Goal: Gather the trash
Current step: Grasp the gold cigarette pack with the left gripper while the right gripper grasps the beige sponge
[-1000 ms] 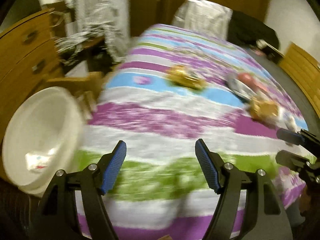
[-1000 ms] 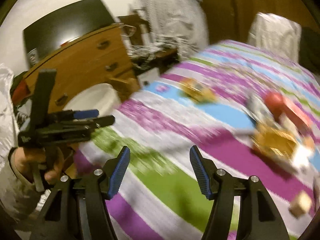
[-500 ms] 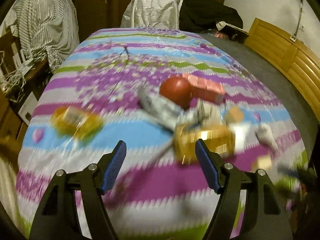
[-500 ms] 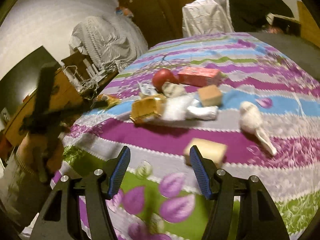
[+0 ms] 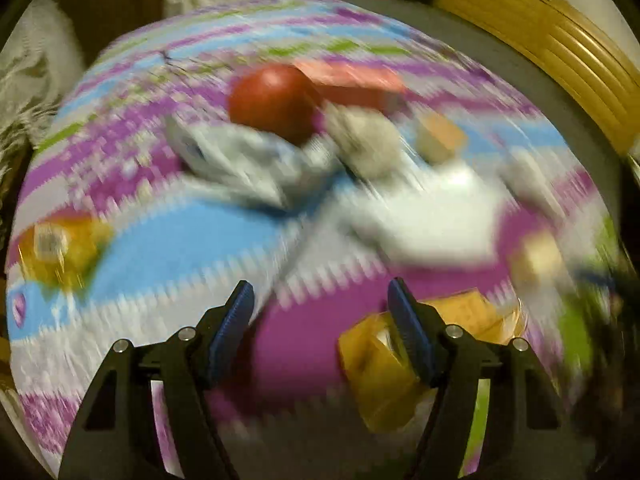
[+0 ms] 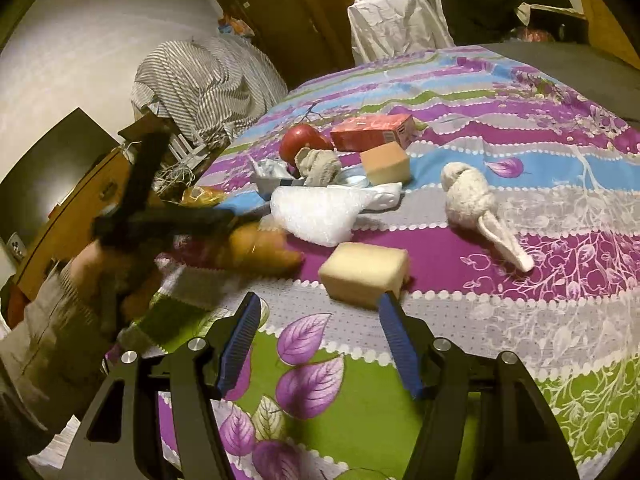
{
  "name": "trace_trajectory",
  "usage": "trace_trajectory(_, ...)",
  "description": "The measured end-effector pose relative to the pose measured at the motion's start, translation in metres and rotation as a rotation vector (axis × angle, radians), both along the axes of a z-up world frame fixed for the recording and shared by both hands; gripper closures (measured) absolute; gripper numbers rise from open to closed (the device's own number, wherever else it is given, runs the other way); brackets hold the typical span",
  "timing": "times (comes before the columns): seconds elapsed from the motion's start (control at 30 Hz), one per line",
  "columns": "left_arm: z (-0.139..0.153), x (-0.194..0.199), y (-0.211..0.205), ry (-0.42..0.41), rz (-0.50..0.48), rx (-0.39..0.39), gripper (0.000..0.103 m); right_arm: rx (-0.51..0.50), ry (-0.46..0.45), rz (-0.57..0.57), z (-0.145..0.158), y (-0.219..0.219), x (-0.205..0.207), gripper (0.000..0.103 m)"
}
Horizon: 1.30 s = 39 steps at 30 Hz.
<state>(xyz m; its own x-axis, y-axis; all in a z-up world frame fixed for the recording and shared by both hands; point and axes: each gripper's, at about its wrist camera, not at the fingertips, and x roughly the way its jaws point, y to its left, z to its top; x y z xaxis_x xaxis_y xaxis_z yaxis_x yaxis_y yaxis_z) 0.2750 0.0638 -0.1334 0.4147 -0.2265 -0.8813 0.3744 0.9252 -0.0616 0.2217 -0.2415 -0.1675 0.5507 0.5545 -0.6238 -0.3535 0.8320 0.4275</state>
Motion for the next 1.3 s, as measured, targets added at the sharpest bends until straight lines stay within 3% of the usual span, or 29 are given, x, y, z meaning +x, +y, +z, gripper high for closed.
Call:
trace_trajectory(0.17,0.014,-0.056,0.008,-0.042,-0.109,0.019,0.036,-0.056,-0.016,0.053,0.006,0.0,-0.006,0.039)
trace_trajectory(0.4,0.043,-0.074,0.013,-0.131,-0.253,0.055,0.036,-0.284,-0.036,0.306,0.02,0.015,0.01,0.034)
trace_trajectory(0.6,0.041,-0.077,-0.021,-0.065,-0.514,0.049,0.036,-0.417,-0.007,0.55,0.031,0.033,0.036,0.028)
trace_trajectory(0.73,0.031,-0.077,-0.04,-0.005,-0.64,0.106,0.036,-0.521,0.032,0.65,0.024,0.051,0.062,0.027)
trace_trajectory(1.03,0.004,-0.067,-0.06,0.092,-0.729,0.151,0.036,-0.613,0.092,0.745,-0.006,0.083,0.084,0.027)
trace_trajectory(1.2,-0.015,-0.073,-0.067,0.127,-0.728,0.197,0.036,-0.608,0.073,0.728,-0.011,0.087,0.077,0.038)
trace_trajectory(1.3,-0.013,-0.074,-0.062,0.111,-0.657,0.158,0.043,-0.614,0.033,0.666,-0.007,0.084,0.07,0.052)
